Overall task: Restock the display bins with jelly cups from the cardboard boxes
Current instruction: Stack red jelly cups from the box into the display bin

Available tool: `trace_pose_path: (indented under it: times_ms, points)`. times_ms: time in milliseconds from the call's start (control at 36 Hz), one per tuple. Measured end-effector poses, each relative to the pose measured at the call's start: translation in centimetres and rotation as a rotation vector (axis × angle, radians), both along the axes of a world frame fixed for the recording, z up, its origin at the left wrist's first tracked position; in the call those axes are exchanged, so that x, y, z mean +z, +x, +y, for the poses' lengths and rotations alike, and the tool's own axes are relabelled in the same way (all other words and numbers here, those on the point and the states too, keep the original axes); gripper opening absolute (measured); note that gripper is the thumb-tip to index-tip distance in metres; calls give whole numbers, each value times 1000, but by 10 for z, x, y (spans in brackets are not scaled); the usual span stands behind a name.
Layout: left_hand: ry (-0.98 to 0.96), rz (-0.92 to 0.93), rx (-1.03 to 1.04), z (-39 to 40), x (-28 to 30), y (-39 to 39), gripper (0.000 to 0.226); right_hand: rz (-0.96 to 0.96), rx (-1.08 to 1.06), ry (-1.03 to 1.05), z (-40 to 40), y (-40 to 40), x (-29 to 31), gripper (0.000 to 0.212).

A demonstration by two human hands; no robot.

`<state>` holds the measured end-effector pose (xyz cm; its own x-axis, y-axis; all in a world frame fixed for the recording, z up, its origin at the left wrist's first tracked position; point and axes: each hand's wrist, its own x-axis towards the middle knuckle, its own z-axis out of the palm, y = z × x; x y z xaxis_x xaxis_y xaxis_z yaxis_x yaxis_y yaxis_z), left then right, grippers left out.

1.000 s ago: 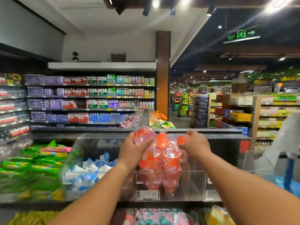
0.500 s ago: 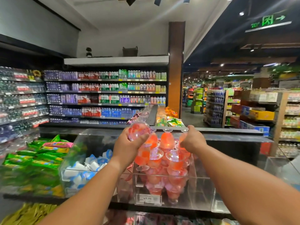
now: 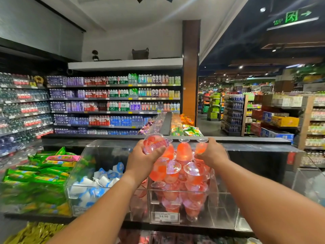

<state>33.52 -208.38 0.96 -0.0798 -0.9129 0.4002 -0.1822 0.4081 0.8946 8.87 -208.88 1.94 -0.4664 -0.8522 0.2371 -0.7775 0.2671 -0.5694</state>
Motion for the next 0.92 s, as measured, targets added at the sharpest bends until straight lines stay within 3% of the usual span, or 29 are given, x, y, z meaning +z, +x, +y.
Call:
trace_pose_path:
  times_ms: [250, 333, 472, 583, 778, 861, 917]
  points:
    - [16, 0, -12, 2, 3, 3, 40, -36, 8, -71, 4, 3, 2, 84]
    - [21, 4, -32, 3, 5, 3, 34, 48, 37, -149, 10, 9, 5, 87]
    - [78, 29, -125, 5, 12, 5, 55, 300, 327, -287, 35, 40, 17, 96]
    - [111, 73, -267, 12, 19, 4, 50, 378, 544, -254, 45, 72, 26, 92]
    - [197, 97, -405, 18, 30, 17, 46, 222, 607, -197, 56, 79, 40, 88]
    - [227, 98, -470, 21, 33, 19, 54, 168, 626, -167, 58, 84, 44, 71]
    - [272, 150, -542, 20, 33, 23, 58, 4, 677, -140, 54, 84, 41, 57]
